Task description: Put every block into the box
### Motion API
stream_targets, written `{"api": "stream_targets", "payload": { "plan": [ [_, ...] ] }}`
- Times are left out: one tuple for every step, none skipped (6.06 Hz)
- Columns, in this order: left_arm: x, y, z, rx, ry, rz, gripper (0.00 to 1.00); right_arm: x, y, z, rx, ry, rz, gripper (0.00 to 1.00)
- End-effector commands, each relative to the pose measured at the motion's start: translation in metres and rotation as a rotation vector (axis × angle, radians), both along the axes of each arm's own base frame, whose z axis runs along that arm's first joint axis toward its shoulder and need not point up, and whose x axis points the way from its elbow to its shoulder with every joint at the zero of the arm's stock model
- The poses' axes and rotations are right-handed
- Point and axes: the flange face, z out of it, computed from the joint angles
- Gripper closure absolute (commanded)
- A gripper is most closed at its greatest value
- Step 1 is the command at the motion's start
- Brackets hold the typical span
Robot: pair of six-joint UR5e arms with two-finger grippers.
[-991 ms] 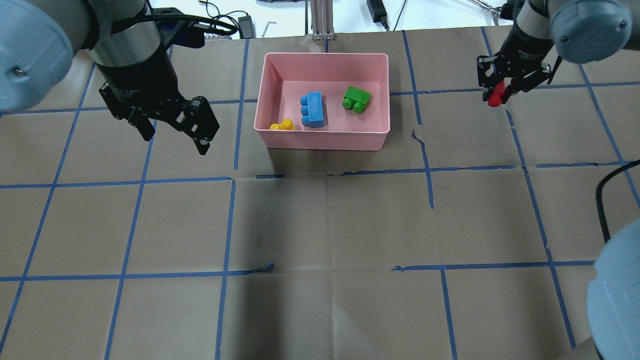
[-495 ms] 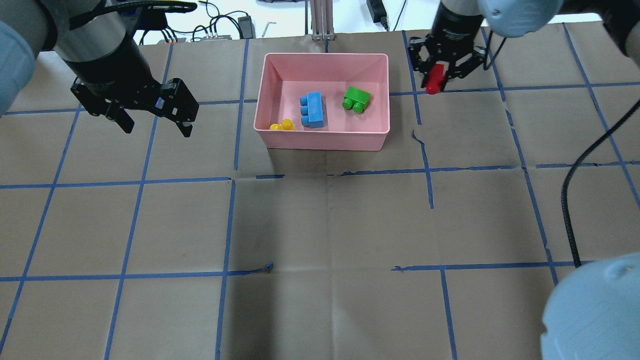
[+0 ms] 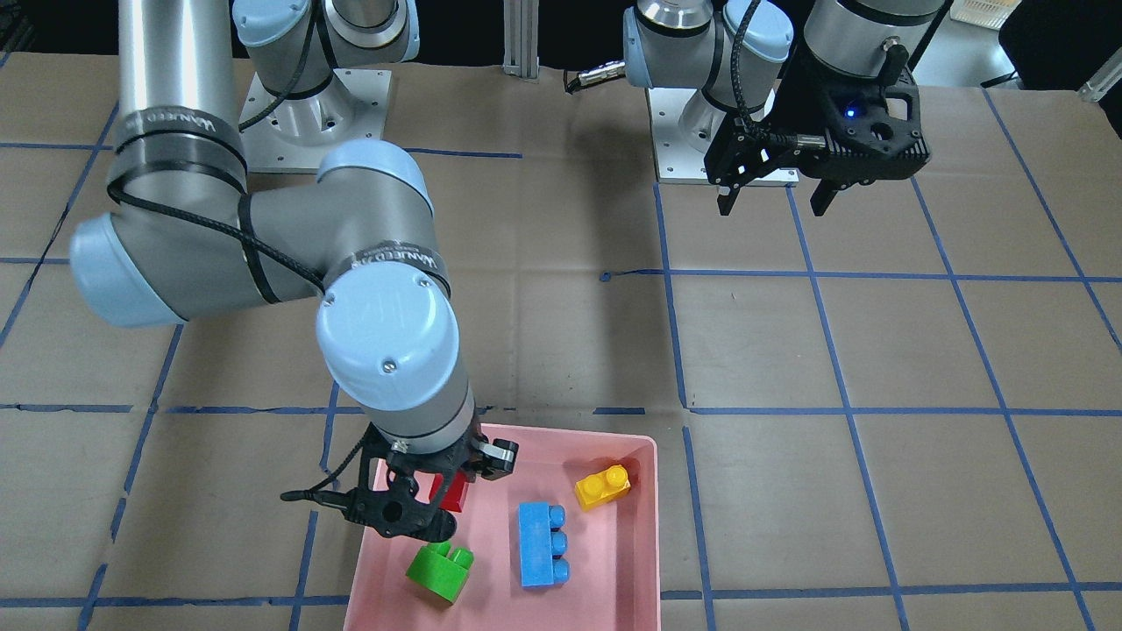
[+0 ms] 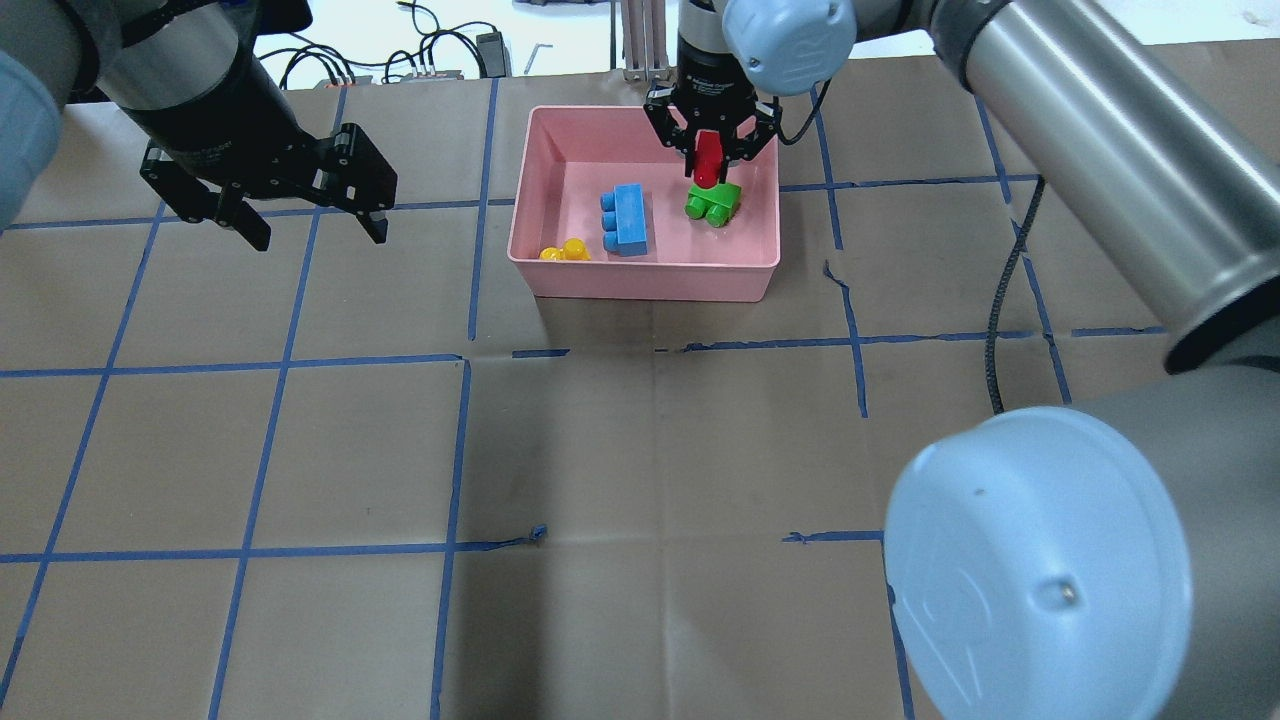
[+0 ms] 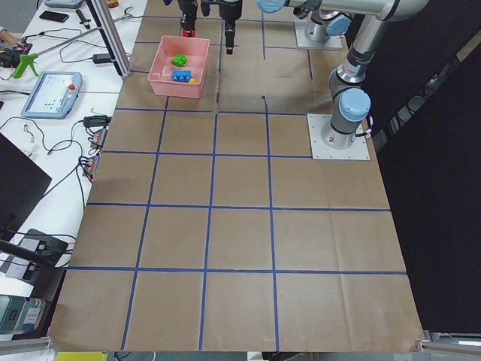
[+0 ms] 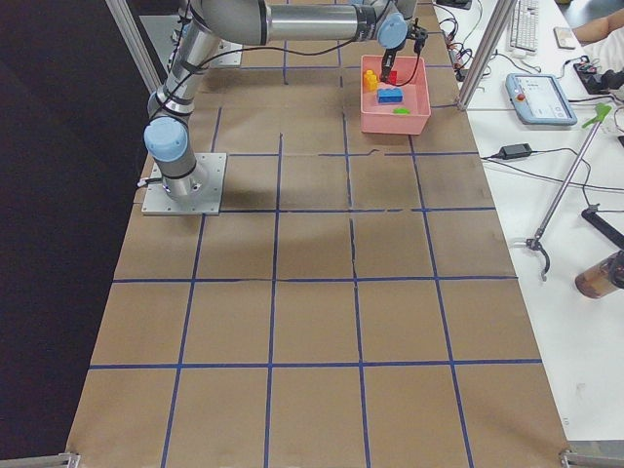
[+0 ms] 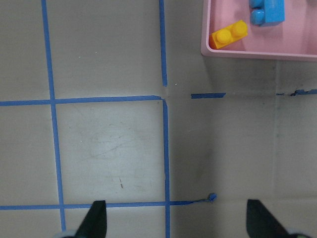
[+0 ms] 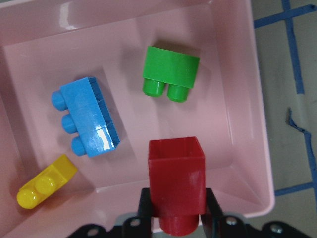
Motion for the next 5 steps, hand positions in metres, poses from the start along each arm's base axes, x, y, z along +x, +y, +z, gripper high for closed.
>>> {"api": "stream_targets", "payload": {
  "plan": [
    [0.000,0.001,-0.003,0.005,-0.002,0.019,0.00,0.008,-0.017,-0.045,-0.027,-0.006,0.106,0.65],
    [0.000,0.001,-0.004,0.005,-0.004,0.017,0.00,0.009,-0.023,-0.049,-0.063,-0.004,0.095,0.14],
    [0.000,0.001,-0.004,0.007,-0.004,0.017,0.00,0.009,-0.031,-0.039,-0.149,-0.016,0.090,0.00],
    [0.001,0.002,-0.004,0.005,-0.004,0.019,0.00,0.004,-0.032,-0.027,-0.165,-0.018,0.083,0.00],
    [0.001,0.002,-0.004,0.005,-0.004,0.019,0.00,-0.002,-0.029,-0.010,-0.179,-0.018,0.078,0.00]
  ]
}}
